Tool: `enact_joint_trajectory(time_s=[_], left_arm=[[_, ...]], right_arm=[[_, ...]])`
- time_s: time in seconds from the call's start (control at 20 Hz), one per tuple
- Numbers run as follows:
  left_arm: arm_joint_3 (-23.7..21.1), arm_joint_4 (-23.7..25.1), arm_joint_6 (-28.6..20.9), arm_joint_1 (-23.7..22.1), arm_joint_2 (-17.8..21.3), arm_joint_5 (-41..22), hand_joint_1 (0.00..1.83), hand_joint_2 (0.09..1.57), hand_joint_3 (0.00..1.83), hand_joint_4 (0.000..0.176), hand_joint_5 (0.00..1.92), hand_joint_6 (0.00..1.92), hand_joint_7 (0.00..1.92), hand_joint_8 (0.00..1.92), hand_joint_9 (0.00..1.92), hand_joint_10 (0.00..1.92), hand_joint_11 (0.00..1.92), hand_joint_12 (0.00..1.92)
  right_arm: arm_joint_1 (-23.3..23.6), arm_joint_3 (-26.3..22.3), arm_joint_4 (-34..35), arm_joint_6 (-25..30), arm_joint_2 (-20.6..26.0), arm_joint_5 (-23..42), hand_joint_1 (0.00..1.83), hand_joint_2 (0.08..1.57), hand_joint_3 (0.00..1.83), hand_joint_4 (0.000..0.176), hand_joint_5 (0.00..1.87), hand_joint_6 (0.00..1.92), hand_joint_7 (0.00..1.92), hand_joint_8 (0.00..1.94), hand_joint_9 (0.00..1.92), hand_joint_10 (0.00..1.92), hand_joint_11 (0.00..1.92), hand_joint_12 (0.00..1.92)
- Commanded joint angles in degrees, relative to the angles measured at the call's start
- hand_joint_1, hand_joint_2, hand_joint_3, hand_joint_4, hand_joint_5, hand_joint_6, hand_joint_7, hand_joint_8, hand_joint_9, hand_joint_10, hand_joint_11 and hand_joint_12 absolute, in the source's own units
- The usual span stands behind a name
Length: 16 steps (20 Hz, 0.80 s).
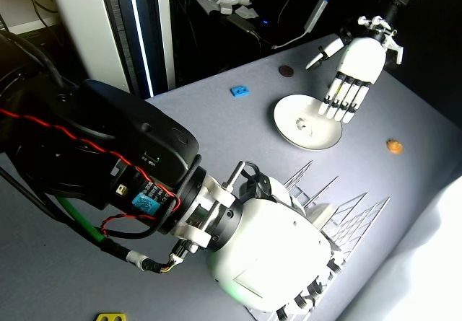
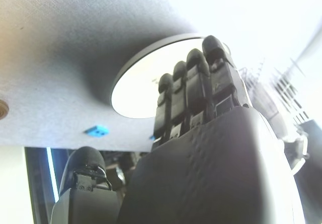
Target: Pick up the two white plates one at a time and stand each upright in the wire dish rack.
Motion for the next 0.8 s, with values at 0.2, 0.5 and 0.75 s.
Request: enact_joint_trajectory(time_s=[0.2, 0.5, 0.75], left_arm=[[0.49, -2.58, 0.03, -0.63, 0.02, -1.05, 0.00, 1.08, 0.00, 0.000, 0.19, 0.00, 0.18, 0.00, 0.16, 0.00, 0.00, 0.38], [0.59, -2.37, 0.03, -0.41, -0.03, -0.91, 0.00, 1.07, 0.00, 0.000, 0.18, 0.00, 0.18, 0.00, 0.16, 0.00, 0.00, 0.39], [0.58, -2.36, -0.13, 0.12, -0.08, -0.87, 0.00, 1.08, 0.00, 0.000, 0.17, 0.00, 0.17, 0.00, 0.15, 0.00, 0.00, 0.36]], right_arm=[[1.32, 0.07, 0.66, 0.67, 0.55, 3.80, 1.01, 1.15, 0.00, 0.000, 0.41, 0.69, 0.48, 0.60, 0.31, 0.89, 0.00, 1.58], [4.93, -3.03, 0.65, 0.68, 2.80, 3.92, 0.99, 1.16, 0.00, 0.000, 0.35, 0.63, 0.41, 0.57, 0.24, 0.92, 0.00, 1.52], [9.77, -6.82, -6.57, -2.70, 4.44, 3.81, 0.98, 1.14, 0.00, 0.000, 0.32, 0.68, 0.37, 0.66, 0.21, 0.98, 0.00, 1.49]])
